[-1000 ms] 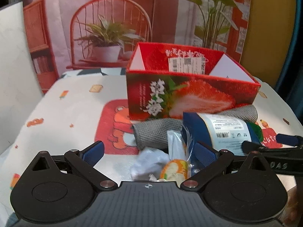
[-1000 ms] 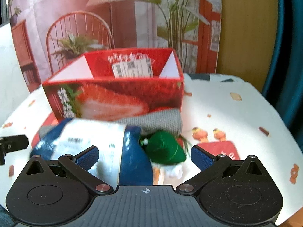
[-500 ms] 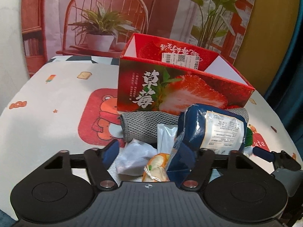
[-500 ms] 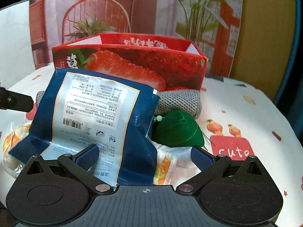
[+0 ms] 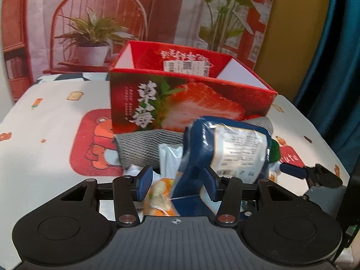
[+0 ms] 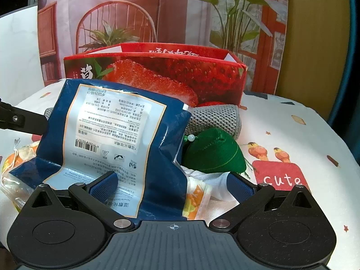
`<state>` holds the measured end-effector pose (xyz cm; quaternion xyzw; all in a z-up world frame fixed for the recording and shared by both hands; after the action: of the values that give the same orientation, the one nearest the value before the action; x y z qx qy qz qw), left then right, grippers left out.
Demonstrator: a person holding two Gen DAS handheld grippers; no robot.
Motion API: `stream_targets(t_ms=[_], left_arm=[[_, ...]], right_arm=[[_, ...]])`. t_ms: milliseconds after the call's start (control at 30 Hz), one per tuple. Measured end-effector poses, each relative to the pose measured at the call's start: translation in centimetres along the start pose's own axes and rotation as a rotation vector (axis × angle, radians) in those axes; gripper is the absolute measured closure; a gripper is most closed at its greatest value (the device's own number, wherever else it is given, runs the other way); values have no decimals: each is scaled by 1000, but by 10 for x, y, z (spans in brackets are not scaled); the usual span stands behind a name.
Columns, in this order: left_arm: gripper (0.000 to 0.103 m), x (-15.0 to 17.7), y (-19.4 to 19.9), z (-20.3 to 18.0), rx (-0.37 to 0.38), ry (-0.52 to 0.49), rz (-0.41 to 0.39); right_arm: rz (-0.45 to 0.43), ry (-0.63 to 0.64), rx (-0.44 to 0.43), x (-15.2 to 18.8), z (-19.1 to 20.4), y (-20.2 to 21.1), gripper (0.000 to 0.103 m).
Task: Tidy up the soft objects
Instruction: 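Lower the left tool onto the blue snack bag and close on it, then lift the blue snack bag with the left tool toward the red box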
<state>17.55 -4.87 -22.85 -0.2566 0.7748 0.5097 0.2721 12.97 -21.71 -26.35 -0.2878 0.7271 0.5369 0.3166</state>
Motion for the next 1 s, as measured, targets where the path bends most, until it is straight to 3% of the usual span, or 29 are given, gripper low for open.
stream_targets(t_ms=[233, 367, 533, 900, 1000], left_arm=[[52, 9, -10, -1, 73, 18, 28], [65, 8, -10, 3, 105, 51, 21], [66, 12, -13, -1, 94, 14, 27], [66, 15, -23, 2, 79, -19, 49], [66, 10, -21, 1, 94, -22, 54]], right_arm=[[-20, 23, -2, -1, 1, 4, 0], [-65, 18, -27, -2, 1, 12, 2], [-105, 34, -82, -6, 7, 18, 23], [-67, -39, -120, -2, 2, 14, 27], [-70, -70, -128, -3, -2, 17, 36]])
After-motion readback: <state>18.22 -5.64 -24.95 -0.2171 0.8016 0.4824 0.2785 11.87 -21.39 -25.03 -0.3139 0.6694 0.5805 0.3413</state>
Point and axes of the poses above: each gripper's, at about its wrist camera, not at the fingertips, and y roughly against the way its jaws point, z to its left, x to its underside, the point moved 5 cm from there along -y, roughly the way its jaws point, and after that the axes turned 14 degrees about y, right-handed, at the moved point
